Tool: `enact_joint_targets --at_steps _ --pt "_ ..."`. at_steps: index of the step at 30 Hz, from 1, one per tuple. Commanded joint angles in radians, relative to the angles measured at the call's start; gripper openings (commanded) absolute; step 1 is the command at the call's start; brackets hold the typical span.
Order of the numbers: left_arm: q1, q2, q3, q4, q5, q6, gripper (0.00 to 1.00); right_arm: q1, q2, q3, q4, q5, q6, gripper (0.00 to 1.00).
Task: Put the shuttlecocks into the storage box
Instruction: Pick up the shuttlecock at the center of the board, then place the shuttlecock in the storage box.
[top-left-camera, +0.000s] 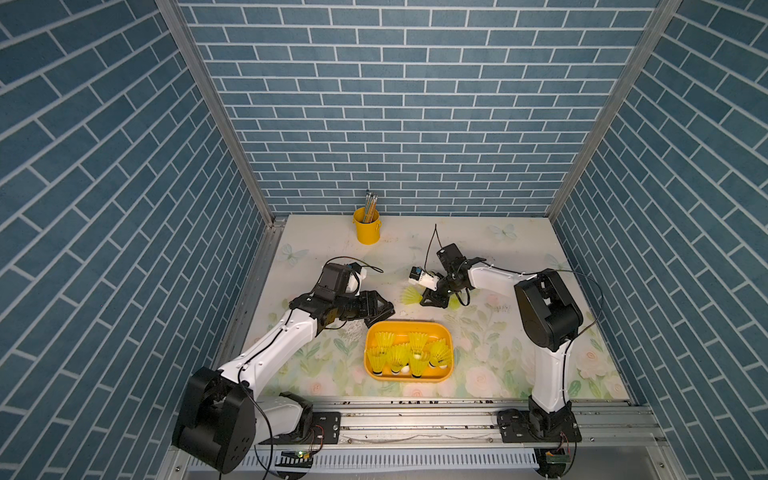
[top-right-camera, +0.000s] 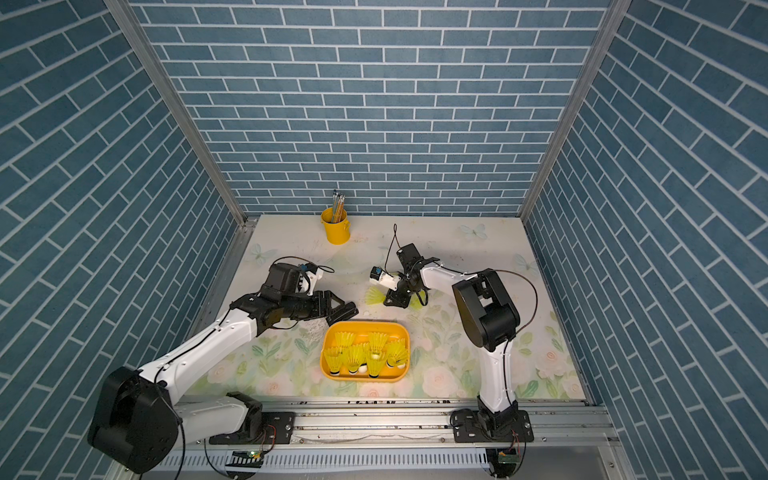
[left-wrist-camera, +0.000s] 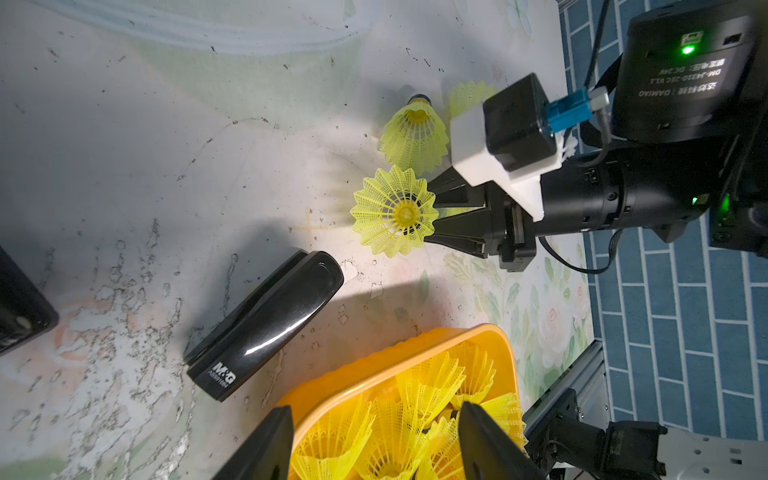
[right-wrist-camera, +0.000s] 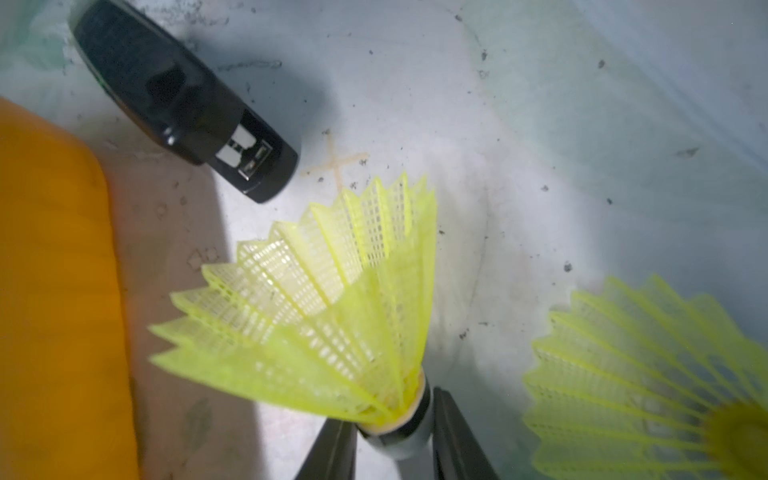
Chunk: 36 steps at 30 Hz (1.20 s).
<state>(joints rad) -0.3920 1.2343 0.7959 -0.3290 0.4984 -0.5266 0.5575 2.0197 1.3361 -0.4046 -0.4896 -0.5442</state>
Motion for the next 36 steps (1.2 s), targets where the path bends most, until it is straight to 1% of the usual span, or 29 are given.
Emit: enact_joint_targets --at_steps 1,5,9,16,21,28,36 --pt "0.006 -0.006 -0.014 0.014 0.003 0.001 0.69 0.002 -0.044 -0.009 -0.004 -0.041 0.206 0.17" --pt "0.007 -0.008 -0.02 0.015 0.001 0.002 0.69 0.002 -0.085 -0.021 0.013 -0.065 0.306 0.16" --pt "0.005 -0.015 -0.024 0.01 0.002 0.006 0.69 0.004 -0.161 -0.057 0.063 -0.095 0.43 0.14" --pt "0.002 -0.021 -0.035 0.008 0.009 0.008 0.69 0.025 -0.286 -0.157 0.13 -0.133 0.642 0.13" --pt "-0.023 -0.034 -0.034 -0.005 0.002 0.013 0.69 0.081 -0.393 -0.246 0.157 -0.098 0.739 0.13" --pt "-0.075 -0.067 -0.037 -0.022 -0.023 0.002 0.69 0.145 -0.568 -0.366 0.161 -0.037 0.923 0.13" --pt "-0.132 -0.125 -0.069 -0.043 -0.05 -0.025 0.69 0.261 -0.679 -0.445 0.094 0.058 1.149 0.13"
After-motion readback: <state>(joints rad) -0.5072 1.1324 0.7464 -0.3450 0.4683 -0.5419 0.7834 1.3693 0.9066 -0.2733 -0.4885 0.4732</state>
